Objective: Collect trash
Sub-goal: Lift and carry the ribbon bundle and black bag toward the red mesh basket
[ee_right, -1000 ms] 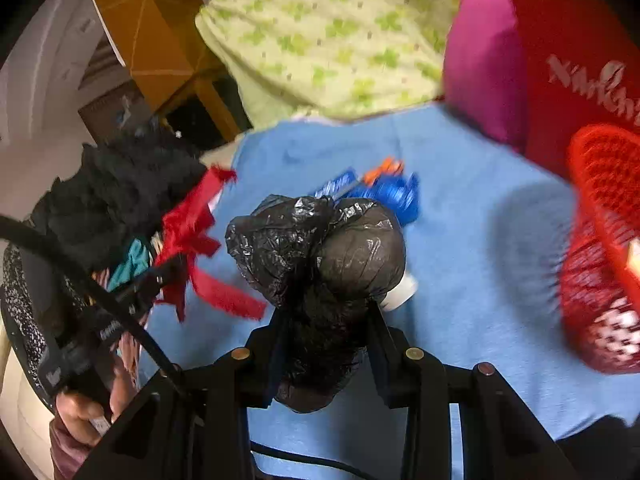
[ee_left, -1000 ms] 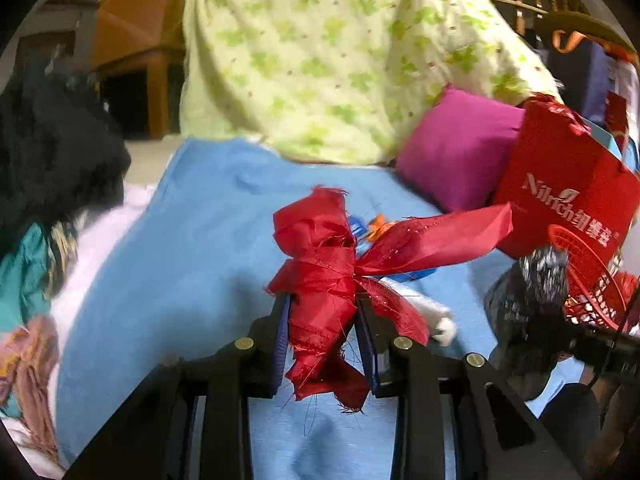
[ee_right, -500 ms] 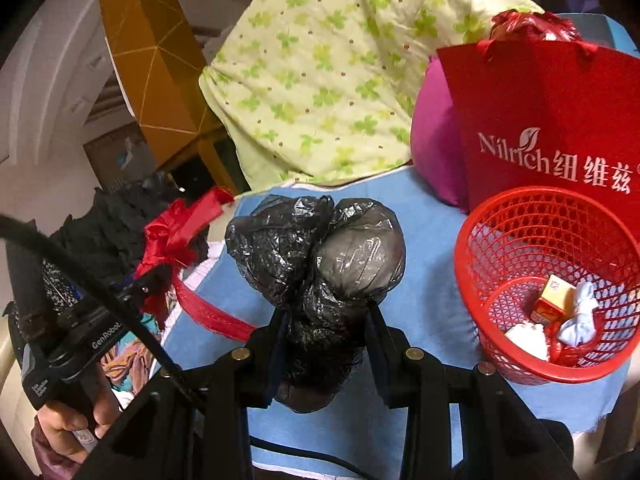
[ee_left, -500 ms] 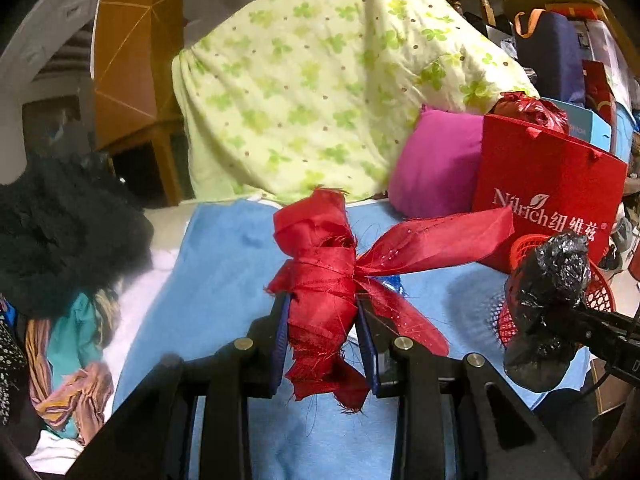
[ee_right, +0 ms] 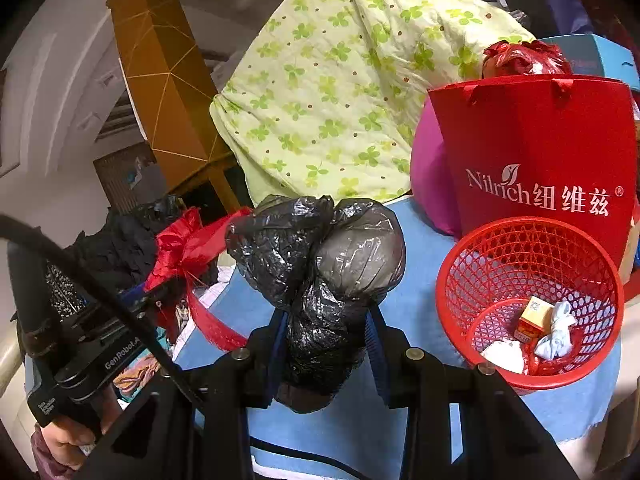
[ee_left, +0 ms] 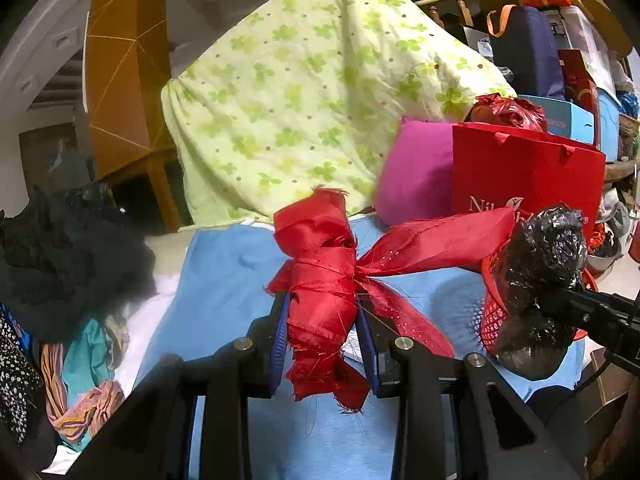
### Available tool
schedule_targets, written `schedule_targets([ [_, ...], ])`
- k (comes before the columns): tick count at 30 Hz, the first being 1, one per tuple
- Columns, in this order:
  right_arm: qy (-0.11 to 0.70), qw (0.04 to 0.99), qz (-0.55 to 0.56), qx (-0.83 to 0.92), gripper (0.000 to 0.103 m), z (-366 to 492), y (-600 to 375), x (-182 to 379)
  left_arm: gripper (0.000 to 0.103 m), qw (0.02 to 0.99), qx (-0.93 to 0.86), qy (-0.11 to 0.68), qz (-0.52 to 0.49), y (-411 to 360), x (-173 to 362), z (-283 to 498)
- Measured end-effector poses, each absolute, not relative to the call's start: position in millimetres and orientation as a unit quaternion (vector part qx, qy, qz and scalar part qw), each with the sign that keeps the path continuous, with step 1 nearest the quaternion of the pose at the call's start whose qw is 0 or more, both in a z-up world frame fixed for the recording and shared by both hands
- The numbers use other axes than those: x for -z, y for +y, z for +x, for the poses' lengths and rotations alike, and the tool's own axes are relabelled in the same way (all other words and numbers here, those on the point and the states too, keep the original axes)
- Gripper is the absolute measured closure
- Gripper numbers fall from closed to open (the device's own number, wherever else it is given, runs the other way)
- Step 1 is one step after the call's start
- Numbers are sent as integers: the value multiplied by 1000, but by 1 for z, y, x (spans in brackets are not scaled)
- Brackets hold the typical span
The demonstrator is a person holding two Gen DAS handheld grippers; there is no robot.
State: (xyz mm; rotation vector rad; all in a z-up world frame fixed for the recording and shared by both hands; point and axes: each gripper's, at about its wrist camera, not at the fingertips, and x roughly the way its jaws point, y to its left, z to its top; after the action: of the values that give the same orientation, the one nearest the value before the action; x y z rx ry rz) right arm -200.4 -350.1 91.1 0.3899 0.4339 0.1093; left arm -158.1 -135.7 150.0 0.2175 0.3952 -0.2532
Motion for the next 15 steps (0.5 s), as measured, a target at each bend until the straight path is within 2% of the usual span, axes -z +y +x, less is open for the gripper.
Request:
schedule_targets([
  [15, 206, 955, 208, -45, 64, -216, -357, -90, 69, 963, 134, 200, 125, -158, -147, -161],
])
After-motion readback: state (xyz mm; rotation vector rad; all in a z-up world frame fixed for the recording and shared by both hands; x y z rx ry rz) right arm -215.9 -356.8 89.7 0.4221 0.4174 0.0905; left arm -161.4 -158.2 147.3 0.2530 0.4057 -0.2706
